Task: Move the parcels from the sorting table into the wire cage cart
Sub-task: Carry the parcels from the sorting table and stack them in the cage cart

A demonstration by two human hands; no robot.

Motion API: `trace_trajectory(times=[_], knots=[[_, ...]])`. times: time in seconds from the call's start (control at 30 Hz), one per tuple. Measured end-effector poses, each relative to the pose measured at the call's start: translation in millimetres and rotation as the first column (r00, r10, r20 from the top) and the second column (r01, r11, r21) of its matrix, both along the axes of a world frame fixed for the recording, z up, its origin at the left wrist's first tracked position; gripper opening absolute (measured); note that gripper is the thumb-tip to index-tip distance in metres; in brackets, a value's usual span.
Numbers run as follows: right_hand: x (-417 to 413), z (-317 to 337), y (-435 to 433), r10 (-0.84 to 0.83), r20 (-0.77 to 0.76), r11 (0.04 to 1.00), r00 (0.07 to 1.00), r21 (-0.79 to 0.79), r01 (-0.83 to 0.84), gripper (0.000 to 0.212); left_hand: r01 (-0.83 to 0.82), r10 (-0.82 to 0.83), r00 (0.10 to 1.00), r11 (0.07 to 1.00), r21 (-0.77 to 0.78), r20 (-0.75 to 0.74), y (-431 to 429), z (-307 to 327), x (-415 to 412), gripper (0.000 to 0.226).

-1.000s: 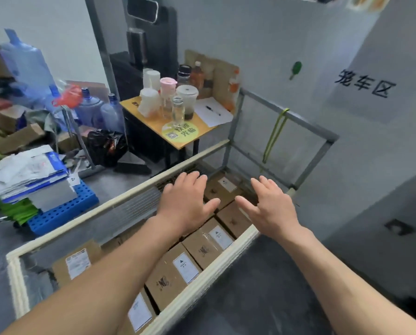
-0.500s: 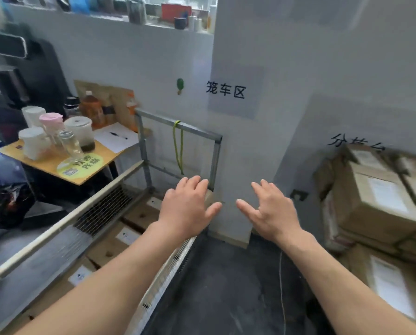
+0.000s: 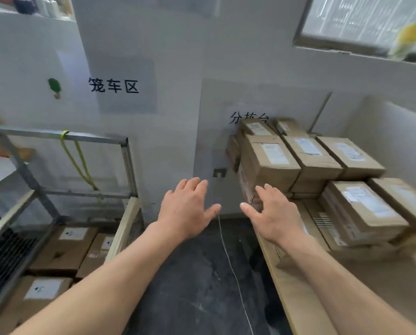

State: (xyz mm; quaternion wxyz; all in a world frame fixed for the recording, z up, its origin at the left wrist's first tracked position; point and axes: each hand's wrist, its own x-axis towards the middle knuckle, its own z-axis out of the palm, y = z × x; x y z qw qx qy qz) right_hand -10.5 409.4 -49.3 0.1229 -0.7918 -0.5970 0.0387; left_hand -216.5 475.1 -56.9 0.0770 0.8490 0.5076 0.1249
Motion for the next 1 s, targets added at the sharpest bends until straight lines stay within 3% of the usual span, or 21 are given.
trace_trajectory(times=[0.27,0.53,1.0], knots=[[39,-17,-53,-0.195,-0.018,0.98,0.981,-0.043,0.194,0.075,0.181,-0.18,0.983,0.983,-0.026,0.019,-13,-8,43,0.074],[91,-36,-85,-0.31,-0.042,0.946,0.95,-0.118,0.303,0.066,0.28,-0.283,0.959,0.956,-0.09,-0.024,-23,-25,109,0.072],[218,-98,-54,-0.345,-0.188,0.911,0.92,-0.303,0.279,0.068,0.186,-0.233,0.963,0.938,-0.291,-0.136,-8,-79,246,0.064]])
